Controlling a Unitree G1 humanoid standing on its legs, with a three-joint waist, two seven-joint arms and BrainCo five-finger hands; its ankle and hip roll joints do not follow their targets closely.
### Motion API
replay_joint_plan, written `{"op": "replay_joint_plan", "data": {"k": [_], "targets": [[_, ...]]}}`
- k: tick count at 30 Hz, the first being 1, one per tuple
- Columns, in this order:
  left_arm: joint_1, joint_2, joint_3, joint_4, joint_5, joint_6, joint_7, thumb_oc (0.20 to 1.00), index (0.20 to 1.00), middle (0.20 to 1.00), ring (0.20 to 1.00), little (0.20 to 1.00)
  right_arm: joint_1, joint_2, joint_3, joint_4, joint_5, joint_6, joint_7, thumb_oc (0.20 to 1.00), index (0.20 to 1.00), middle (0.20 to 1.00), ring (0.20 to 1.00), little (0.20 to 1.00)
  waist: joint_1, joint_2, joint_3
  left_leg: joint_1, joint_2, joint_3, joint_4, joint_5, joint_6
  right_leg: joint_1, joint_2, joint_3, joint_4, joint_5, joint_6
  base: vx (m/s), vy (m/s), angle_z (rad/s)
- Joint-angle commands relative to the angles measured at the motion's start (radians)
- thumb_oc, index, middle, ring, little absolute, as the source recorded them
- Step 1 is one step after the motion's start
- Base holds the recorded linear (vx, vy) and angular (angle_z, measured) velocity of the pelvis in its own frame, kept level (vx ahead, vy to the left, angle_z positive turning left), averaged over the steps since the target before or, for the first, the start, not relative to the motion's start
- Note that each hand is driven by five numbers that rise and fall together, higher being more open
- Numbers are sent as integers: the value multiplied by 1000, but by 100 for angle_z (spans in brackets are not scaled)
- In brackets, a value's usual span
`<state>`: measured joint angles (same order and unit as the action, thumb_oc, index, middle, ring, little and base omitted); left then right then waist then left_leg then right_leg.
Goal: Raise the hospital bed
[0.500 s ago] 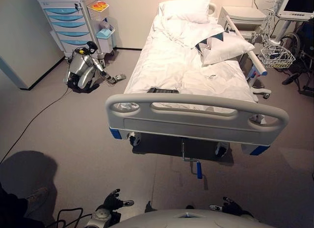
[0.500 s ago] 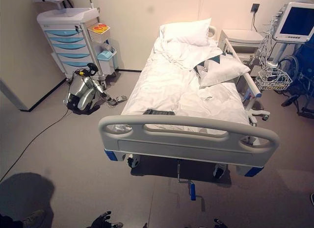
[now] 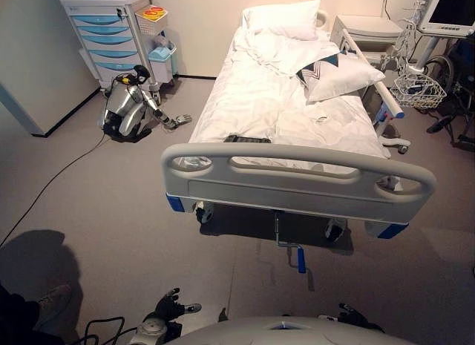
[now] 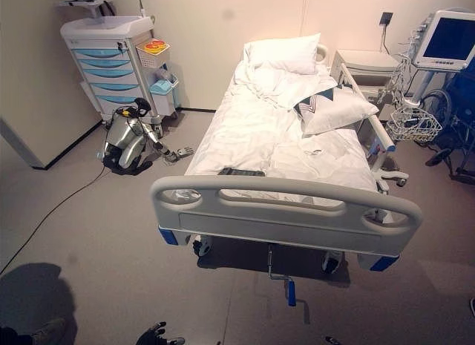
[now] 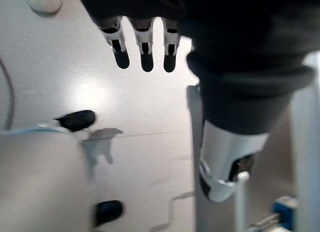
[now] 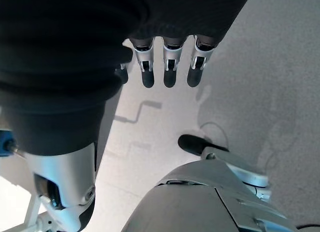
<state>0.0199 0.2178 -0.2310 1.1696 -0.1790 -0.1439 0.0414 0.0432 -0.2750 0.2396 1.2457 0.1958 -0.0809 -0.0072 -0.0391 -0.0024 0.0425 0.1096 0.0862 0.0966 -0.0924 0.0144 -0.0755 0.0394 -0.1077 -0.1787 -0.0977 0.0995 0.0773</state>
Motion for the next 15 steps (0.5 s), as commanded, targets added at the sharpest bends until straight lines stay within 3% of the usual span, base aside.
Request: {"op": "replay_joint_plan", "data": {"k": [1, 5, 6, 7, 9, 12, 15], "targets": [[-83, 48, 39, -91, -55, -60, 22, 1000, 1000, 1000, 1000, 1000, -94, 6, -24, 30, 63, -11, -11, 1000, 1000, 1000, 1000, 1000, -16, -28, 67, -32, -9, -37, 17, 0, 1, 52, -36, 3, 10, -76, 78, -51, -27, 1], [-92, 101, 34, -280, -93, -70, 22, 1000, 1000, 1000, 1000, 1000, -122, 3, -34, 0, 109, -10, -16, 1000, 1000, 1000, 1000, 1000, -15, -22, 101, -67, -11, -42, 29, 12, -2, 26, -38, 5, 10, -65, 75, -111, -24, 11], [-96, 136, 26, -435, -121, -82, 14, 1000, 1000, 1000, 1000, 1000, -149, -3, -38, -33, 142, -11, -15, 1000, 1000, 1000, 1000, 1000, -10, -15, 135, -109, -14, -54, 40, 24, -6, -6, -40, 3, 15, -57, 72, -130, -14, 16], [-96, 136, 26, -435, -121, -82, 14, 1000, 1000, 1000, 1000, 1000, -149, -3, -38, -33, 142, -11, -15, 1000, 1000, 1000, 1000, 1000, -10, -15, 134, -109, -14, -54, 40, 24, -6, -6, -40, 3, 15, -57, 72, -224, -27, 14], [-112, 186, -8, -636, -120, -88, -10, 1000, 1000, 1000, 1000, 1000, -193, -16, -49, -37, 171, -5, -17, 1000, 1000, 1000, 1000, 1000, 2, 0, 172, -152, -15, -66, 45, 42, -10, -45, -38, -10, 25, -47, 71, -135, -25, 8], [-123, 209, -28, -731, -116, -91, -27, 1000, 1000, 1000, 1000, 1000, -208, -18, -52, -36, 181, -5, -20, 1000, 1000, 1000, 1000, 1000, 7, 7, 187, -166, -11, -71, 48, 47, -12, -59, -36, -20, 33, -48, 69, -50, -30, 14], [-178, 248, -64, -916, -132, -107, -44, 1000, 1000, 1000, 1000, 1000, -272, -29, -45, -65, 223, -13, -35, 1000, 1000, 1000, 1000, 1000, 9, 18, 254, -243, -11, -83, 107, 42, -13, -132, -37, -22, 94, -59, 62, -158, -34, 6]]}}
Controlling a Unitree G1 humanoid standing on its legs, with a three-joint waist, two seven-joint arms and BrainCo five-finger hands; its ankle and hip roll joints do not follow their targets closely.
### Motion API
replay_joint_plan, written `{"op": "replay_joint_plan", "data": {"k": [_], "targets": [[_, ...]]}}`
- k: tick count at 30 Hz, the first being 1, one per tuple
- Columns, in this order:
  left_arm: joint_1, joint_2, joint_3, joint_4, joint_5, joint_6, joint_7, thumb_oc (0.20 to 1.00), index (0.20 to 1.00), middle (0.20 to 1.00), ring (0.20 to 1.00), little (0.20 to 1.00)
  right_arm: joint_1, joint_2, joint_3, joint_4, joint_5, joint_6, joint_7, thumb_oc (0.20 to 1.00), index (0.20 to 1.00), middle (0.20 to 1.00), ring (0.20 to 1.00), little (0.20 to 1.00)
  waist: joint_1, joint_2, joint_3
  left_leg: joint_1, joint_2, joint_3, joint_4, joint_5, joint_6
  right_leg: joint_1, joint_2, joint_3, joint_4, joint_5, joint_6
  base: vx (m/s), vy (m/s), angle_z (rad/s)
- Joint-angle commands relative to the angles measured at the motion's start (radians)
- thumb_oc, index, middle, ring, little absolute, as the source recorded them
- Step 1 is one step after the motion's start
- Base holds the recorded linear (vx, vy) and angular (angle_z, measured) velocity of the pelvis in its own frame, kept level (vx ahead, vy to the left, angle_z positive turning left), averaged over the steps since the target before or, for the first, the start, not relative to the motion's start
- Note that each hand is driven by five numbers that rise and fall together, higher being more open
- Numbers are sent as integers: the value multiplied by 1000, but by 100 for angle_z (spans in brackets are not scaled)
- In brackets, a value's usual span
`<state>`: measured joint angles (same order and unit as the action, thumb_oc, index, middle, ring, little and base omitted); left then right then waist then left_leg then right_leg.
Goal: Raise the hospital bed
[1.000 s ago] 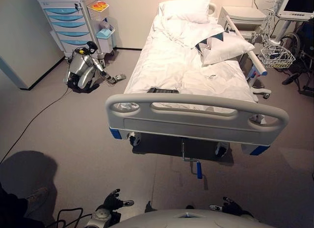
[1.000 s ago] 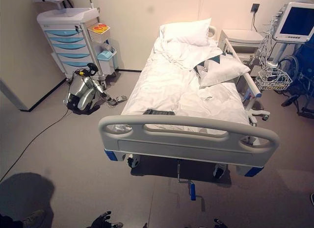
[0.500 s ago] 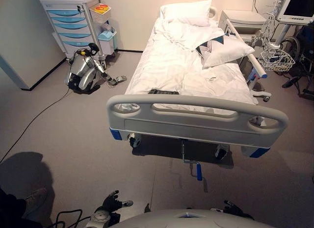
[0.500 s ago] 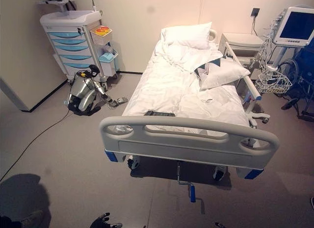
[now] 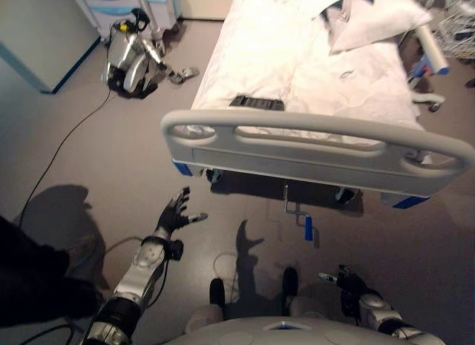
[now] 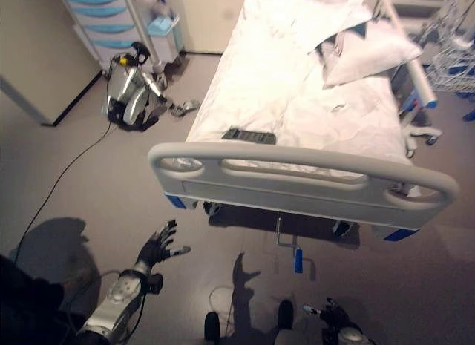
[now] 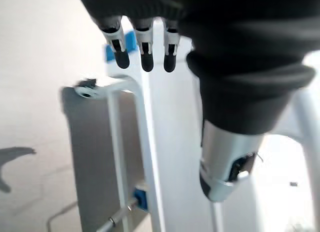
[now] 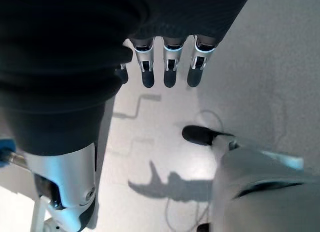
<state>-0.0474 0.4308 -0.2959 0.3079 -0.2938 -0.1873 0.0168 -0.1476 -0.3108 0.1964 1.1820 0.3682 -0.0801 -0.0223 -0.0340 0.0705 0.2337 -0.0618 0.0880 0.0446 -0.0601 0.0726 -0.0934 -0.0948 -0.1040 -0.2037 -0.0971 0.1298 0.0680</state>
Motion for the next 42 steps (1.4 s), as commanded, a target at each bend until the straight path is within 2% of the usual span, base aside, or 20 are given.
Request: {"op": "replay_joint_plan", "data": {"k": [1, 8, 9, 13, 17, 18, 28, 42], "targets": [[-132, 46, -9, -103, -27, -71, -21, 1000, 1000, 1000, 1000, 1000, -97, 3, 0, -28, 72, -21, -24, 1000, 1000, 1000, 1000, 1000, 2, -50, 89, -94, -13, -36, 88, -16, 6, -29, -42, 7, 120, -94, 69, -186, -12, 4], [-237, 112, -40, -325, -51, -88, -21, 1000, 1000, 1000, 1000, 1000, -181, -25, 5, -171, 157, -44, -62, 1000, 1000, 1000, 1000, 1000, -6, -31, 175, -259, -10, -40, 167, -7, 7, -218, -57, 24, 236, -104, 69, -137, -7, -1], [-273, 122, -41, -381, -65, -98, -8, 1000, 1000, 1000, 1000, 1000, -209, -34, 5, -208, 176, -52, -80, 1000, 1000, 1000, 1000, 1000, -13, -29, 206, -322, -11, -40, 195, -4, 8, -288, -60, 32, 267, -102, 69, -137, 15, -2], [-311, 132, -31, -446, -77, -107, 8, 1000, 1000, 1000, 1000, 1000, -235, -31, 4, -258, 207, -66, -106, 1000, 1000, 1000, 1000, 1000, -19, -25, 239, -390, -13, -35, 229, -5, 8, -369, -66, 42, 310, -104, 70, -74, 16, -2], [-366, 146, 4, -526, -125, -122, 42, 1000, 1000, 1000, 1000, 1000, -264, -15, 20, -354, 266, -83, -118, 1000, 1000, 1000, 1000, 1000, -26, -43, 283, -494, -14, -33, 287, -10, 4, -471, -70, 66, 353, -101, 66, -70, -16, 0], [-398, 148, 1, -547, -121, -125, 63, 1000, 1000, 1000, 1000, 1000, -267, -13, 16, -390, 297, -93, -125, 1000, 1000, 1000, 1000, 1000, -26, -47, 286, -549, -18, -34, 308, -12, 4, -523, -71, 72, 367, -98, 64, -51, 3, 1], [-500, 106, -24, -584, -96, -119, 135, 1000, 1000, 1000, 1000, 1000, -287, -9, 42, -562, 371, -132, -131, 1000, 1000, 1000, 1000, 1000, -32, -48, 286, -760, -22, -29, 382, -32, 8, -733, -79, 86, 419, -89, 64, -12, 19, 2], [-525, 85, -27, -606, -82, -101, 175, 1000, 1000, 1000, 1000, 1000, -368, -11, 66, -622, 456, -143, -155, 1000, 1000, 1000, 1000, 1000, -31, -50, 286, -825, -25, -21, 382, -33, 10, -794, -71, 94, 396, -77, 62, -2, 6, -2]]}}
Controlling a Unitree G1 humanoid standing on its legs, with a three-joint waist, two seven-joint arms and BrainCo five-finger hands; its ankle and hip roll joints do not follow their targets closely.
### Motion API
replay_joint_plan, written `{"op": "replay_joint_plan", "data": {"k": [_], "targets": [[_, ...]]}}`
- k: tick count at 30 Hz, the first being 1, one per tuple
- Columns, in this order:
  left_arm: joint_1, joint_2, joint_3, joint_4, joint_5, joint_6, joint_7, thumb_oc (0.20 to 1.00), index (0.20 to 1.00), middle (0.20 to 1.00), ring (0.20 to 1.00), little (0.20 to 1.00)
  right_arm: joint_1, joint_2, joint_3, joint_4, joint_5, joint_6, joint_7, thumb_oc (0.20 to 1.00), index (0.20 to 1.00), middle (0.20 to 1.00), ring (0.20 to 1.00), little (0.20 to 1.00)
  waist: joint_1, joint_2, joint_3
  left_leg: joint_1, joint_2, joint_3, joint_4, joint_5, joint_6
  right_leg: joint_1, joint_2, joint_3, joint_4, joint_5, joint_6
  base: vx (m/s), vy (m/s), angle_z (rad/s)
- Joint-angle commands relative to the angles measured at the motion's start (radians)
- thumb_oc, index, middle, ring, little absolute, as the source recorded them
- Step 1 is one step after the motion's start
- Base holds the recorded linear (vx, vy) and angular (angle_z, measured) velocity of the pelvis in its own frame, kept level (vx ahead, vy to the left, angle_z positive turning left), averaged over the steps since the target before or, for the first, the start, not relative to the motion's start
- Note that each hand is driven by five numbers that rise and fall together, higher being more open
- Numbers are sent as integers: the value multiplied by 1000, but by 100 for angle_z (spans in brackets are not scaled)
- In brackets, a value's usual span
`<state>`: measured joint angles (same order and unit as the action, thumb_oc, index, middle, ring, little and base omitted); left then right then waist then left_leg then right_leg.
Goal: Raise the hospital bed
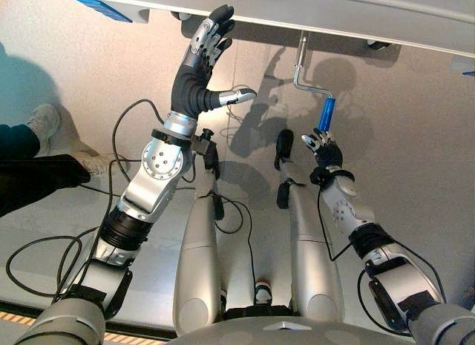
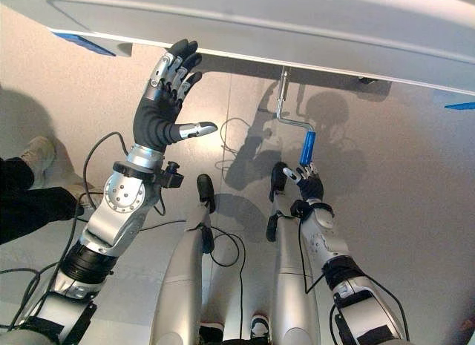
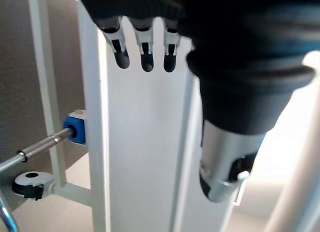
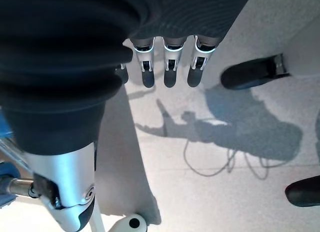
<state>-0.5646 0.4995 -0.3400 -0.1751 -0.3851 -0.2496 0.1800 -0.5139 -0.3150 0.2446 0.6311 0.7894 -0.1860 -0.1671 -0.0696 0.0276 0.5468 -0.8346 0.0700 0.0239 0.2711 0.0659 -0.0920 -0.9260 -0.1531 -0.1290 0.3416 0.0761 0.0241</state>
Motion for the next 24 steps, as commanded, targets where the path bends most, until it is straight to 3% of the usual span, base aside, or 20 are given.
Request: {"op": "replay_joint_plan", "data": {"k": [1, 9, 15, 24], "targets": [[-9, 17, 17, -126, 12, -37, 15, 1000, 1000, 1000, 1000, 1000, -9, -11, 21, -75, 39, -35, -10, 1000, 1000, 1000, 1000, 1000, 4, -9, -27, -57, -8, -1, 52, -26, 8, 34, -21, 19, -44, -22, 106, 0, 0, 0], [7, 26, 34, -138, 14, -28, 27, 1000, 1000, 1000, 1000, 1000, -26, -36, 22, -109, 50, -27, -14, 1000, 1000, 1000, 1000, 1000, 1, -22, -27, -65, -9, 1, 44, -26, 9, 26, -21, 18, -58, -15, 108, 0, 0, 0], [8, 26, 41, -140, 22, -27, 41, 1000, 1000, 1000, 1000, 1000, -27, -53, -9, -138, -25, -32, -64, 1000, 1000, 1000, 1000, 1000, -6, -25, -27, -63, -9, 4, 37, -27, 10, 29, -23, 18, -66, -14, 110, 0, 0, 0], [14, 33, 55, -153, 31, -22, 38, 1000, 1000, 1000, 1000, 1000, 54, -72, -25, -224, -34, -22, -40, 1000, 1000, 1000, 1000, 1000, -19, -41, -27, -64, -8, 12, 40, -32, 14, 30, -20, 23, -75, -12, 112, 2, 4, 0]]}}
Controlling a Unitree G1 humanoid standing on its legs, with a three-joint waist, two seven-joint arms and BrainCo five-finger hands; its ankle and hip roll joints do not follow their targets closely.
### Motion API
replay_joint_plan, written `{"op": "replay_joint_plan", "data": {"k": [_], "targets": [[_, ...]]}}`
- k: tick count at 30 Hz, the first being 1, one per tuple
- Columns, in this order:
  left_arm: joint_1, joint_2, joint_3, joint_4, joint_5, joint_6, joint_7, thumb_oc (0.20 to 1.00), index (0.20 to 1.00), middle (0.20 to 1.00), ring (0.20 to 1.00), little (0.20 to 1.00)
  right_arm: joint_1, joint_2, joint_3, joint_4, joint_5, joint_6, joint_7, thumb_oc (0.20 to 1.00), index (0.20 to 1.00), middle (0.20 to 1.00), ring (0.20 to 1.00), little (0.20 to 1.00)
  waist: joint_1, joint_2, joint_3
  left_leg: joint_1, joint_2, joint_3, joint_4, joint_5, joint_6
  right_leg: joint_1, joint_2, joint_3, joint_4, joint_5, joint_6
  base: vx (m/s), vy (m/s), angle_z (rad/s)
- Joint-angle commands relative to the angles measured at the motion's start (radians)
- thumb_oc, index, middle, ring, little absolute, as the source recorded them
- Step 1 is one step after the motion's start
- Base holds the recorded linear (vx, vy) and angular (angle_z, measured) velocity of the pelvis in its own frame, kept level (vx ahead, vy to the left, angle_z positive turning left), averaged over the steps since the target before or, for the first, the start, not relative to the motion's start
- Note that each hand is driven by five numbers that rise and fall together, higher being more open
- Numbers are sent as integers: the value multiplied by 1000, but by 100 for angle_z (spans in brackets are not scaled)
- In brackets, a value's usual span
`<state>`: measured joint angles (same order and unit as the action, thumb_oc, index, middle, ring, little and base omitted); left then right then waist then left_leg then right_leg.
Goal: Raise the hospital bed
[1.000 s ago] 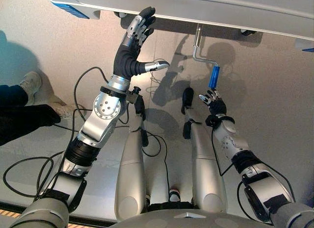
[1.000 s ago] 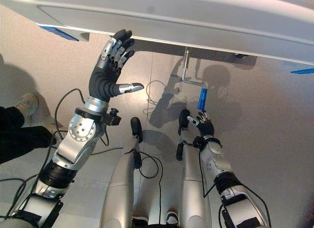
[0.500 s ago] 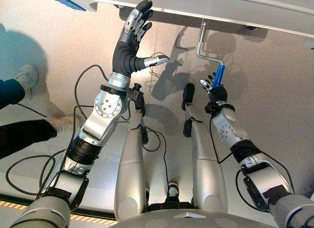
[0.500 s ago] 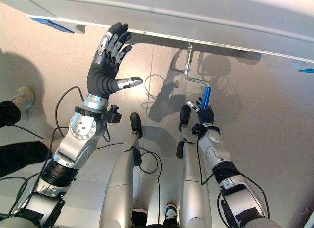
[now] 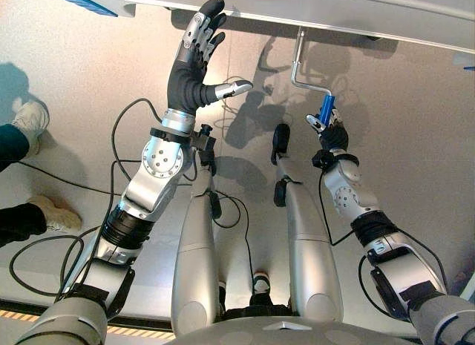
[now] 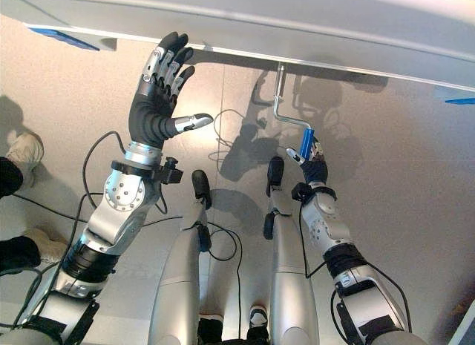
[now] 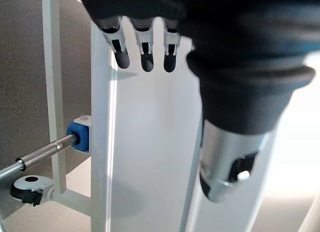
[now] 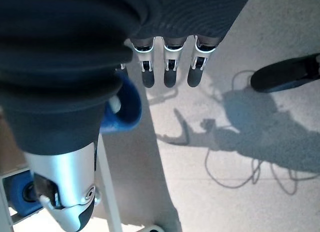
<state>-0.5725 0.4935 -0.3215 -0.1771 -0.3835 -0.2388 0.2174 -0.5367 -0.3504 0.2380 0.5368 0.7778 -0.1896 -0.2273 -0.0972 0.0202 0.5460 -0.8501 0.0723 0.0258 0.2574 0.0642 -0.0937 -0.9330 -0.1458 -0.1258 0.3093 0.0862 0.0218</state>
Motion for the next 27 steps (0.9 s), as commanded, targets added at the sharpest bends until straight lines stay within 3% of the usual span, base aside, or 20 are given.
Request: {"op": "replay_joint_plan", "data": {"k": [1, 8, 13, 27], "targets": [[23, 38, 37, -152, 30, -32, 1, 1000, 1000, 1000, 1000, 1000, 79, -37, -18, -131, -23, -18, 20, 1000, 1000, 1000, 1000, 1000, 9, -33, -26, -48, -11, 10, 54, -30, 15, 37, -27, 20, -42, -22, 115, 0, 0, 0], [51, 77, 63, -167, 45, -26, -11, 1000, 1000, 1000, 1000, 1000, 278, -92, -23, -357, -57, 13, 99, 1000, 1000, 1000, 1000, 1000, -10, -64, -26, -47, -12, 12, 57, -31, 17, 41, -25, 23, -51, -17, 119, 5, -11, 0], [51, 77, 51, -168, 54, -22, -16, 1000, 1000, 1000, 1000, 1000, 368, -148, -28, -460, -44, 31, 155, 1000, 1000, 1000, 1000, 1000, -13, -69, -26, -50, -14, 12, 57, -30, 18, 41, -26, 18, -52, -15, 118, 0, 0, 0], [69, 119, 68, -208, 69, -22, -14, 1000, 1000, 1000, 1000, 1000, 430, -303, -29, -673, 65, 50, 236, 1000, 1000, 1000, 1000, 1000, -16, -78, -26, -40, -13, 11, 49, -27, 13, 54, -23, 16, -65, -9, 120, 0, 0, 0]]}}
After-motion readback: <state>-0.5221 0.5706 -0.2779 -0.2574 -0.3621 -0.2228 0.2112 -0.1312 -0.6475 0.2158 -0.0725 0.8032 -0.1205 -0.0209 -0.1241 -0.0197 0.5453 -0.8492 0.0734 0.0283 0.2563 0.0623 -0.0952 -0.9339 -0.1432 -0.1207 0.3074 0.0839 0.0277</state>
